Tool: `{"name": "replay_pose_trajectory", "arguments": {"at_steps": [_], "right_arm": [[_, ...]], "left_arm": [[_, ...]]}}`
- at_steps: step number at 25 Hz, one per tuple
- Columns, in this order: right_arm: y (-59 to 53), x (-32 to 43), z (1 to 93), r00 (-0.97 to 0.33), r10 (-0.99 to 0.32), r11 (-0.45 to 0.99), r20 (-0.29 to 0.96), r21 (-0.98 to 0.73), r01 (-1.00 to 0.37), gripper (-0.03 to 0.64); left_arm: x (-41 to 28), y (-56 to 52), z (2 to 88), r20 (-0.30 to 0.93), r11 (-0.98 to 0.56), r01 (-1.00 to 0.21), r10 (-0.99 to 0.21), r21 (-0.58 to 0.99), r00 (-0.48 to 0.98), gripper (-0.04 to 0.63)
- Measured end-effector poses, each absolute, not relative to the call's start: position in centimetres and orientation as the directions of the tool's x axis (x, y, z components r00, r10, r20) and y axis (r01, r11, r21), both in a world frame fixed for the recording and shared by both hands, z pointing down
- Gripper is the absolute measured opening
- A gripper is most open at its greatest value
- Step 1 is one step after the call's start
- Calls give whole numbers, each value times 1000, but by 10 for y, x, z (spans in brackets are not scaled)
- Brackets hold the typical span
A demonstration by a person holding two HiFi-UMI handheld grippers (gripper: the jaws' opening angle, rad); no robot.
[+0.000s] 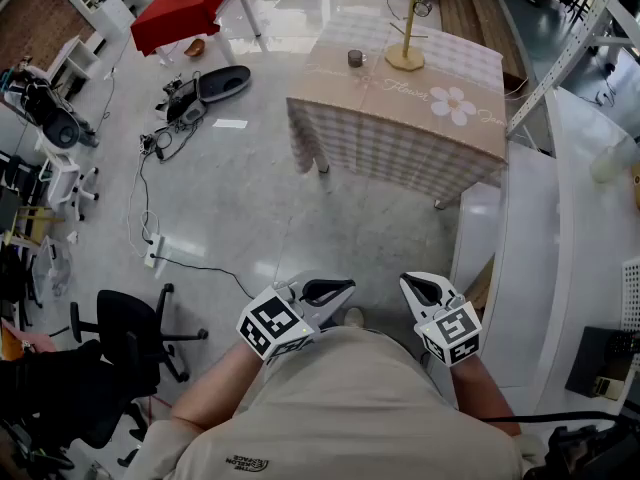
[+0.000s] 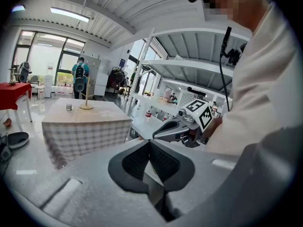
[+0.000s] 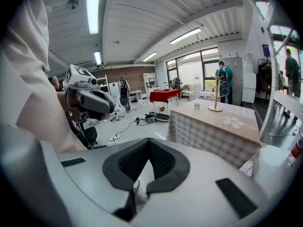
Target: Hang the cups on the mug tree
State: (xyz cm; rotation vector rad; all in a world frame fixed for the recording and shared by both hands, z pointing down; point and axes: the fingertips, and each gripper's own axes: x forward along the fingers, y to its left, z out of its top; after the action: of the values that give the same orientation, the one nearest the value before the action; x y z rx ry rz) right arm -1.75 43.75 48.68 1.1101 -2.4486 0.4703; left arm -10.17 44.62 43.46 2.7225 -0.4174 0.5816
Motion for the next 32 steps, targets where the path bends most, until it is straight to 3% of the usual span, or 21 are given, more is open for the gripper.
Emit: {"name": "replay_pose_trajectory", "arguments": {"at_steps": [9,20,21,23,28,32], "right_arm": [[375,-21,504,-597,-626,631,502,-125,-766,12],[218,-37,495,-541,-659,557,523,-144,-818,18],[201,-38,492,-533,-665,551,523,-138,-823,23],[171,-40,488,-513,-682,534,521,-125,-836,108],[116,-31,481,-461,-722,468,516,-128,-875,124],[86,-7,487,-443,-717,444,539,-138,-885,124]], "left_arm": [[-106,386,457,443,-893,-353,-207,278,872,8],[-118,194,458,419,-913,-278,-135,300,898,9],[-120,175,458,417,-915,-269,-128,300,900,9],[-123,137,461,417,-918,-254,-111,305,902,12],[-120,49,478,433,-901,-276,-114,333,894,93],[-111,-22,495,455,-880,-354,-187,317,871,137]]}}
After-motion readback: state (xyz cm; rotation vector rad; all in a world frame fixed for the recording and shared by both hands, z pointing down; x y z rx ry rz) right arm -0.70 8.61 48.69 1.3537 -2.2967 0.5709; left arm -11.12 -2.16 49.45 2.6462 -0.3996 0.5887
